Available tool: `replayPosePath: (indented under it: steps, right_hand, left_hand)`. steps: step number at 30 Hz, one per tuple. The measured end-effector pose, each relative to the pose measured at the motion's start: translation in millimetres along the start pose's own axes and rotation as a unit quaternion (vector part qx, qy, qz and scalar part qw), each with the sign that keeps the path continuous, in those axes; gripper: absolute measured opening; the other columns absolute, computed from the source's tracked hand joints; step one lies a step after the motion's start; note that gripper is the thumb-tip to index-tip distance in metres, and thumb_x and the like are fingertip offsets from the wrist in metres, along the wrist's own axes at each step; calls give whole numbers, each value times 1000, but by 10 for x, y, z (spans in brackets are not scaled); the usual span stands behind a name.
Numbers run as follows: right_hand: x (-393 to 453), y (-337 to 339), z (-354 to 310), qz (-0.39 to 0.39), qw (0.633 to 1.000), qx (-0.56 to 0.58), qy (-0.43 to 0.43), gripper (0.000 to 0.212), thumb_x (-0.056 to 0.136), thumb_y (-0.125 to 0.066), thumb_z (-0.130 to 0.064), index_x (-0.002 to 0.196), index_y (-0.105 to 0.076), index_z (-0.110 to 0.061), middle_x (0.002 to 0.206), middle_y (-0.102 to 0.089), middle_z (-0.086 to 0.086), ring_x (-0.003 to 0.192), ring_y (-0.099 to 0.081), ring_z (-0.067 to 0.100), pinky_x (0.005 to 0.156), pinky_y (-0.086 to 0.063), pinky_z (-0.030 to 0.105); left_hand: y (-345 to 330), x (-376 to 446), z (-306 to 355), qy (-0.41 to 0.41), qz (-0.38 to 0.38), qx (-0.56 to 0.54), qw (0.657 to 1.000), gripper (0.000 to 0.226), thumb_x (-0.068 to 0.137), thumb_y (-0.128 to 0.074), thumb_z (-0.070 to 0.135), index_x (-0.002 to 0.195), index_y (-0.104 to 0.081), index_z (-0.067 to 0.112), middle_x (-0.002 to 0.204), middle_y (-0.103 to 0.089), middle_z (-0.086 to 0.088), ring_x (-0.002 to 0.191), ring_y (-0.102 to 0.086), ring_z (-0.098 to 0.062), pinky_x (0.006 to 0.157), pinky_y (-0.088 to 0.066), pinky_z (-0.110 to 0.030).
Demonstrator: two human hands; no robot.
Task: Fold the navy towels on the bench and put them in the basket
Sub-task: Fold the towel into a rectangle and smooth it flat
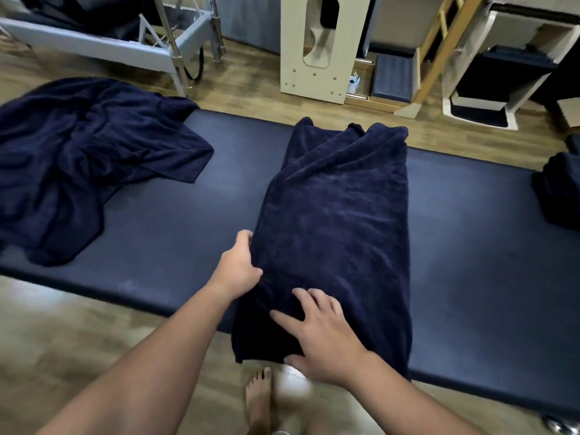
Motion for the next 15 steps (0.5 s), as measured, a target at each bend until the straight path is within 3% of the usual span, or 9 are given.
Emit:
replayPosePath:
  steps: [2,4,6,9,11,13,15]
  right_hand:
    - [-85,-46,-63,-9,999,9,36,73,82,-48,-61,150,-27,-46,164,-16,16,147,-16,42,119,-13,61]
    - [-137,-42,-11,-9,999,48,22,66,88,-49,-56,150,-29,-45,166,-13,11,152,-8,36,122,-7,59]
    - [-175,-3,118,12,997,65,-29,62,91,-52,-53,149,-37,-38,164,-22,10,152,-14,36,120,-17,59]
    - [-222,24,241,40,996,38,-63,53,90,-53,-51,138,-52,-28,154,-40,10,144,-32,37,111,-32,55]
    - [-254,43,262,66,996,17,-64,46,87,-57,-50,127,-59,-30,147,-47,7,137,-41,35,104,-39,53]
    - [-273,37,304,73,994,29,-79,47,85,-58,-51,127,-58,-31,146,-49,7,135,-43,35,102,-41,54]
    - [-274,-14,254,55,996,38,-63,52,87,-55,-51,136,-52,-34,152,-42,8,141,-35,39,107,-35,57]
  left_hand:
    - [-21,-147,-71,9,0,-18,1000,68,87,-69,7,140,-32,28,98,-60,8,90,-61,-11,70,-44,-21]
    - [-39,-267,-97,7,-19,-20,1000,89,80,-82,16,147,-25,31,109,-64,7,96,-61,-12,81,-46,-24]
    - [-71,-372,-94,-1,-64,-6,998,106,73,-88,16,149,-18,38,117,-64,10,104,-61,-12,87,-47,-27]
    - [-93,-477,-189,19,-121,26,992,119,74,-84,8,155,-5,45,120,-67,5,101,-65,-15,76,-52,-28]
    - [-73,-532,-299,64,-124,-49,989,115,79,-81,6,158,-6,43,105,-73,1,90,-68,-18,69,-53,-30]
    - [-55,-597,-347,86,-105,-152,979,97,85,-75,0,154,-18,39,85,-76,0,79,-69,-18,70,-52,-34]
    - [-77,-696,-344,75,-103,-195,972,90,87,-71,-4,148,-23,42,90,-78,-3,81,-71,-19,75,-54,-38]
Point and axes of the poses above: each hand's wrist, its own x-axis towards the middle knuckle, its own y-axis out of the back of the hand, z = x × y, the point moved 7 cm from there along x, towards the middle knuckle
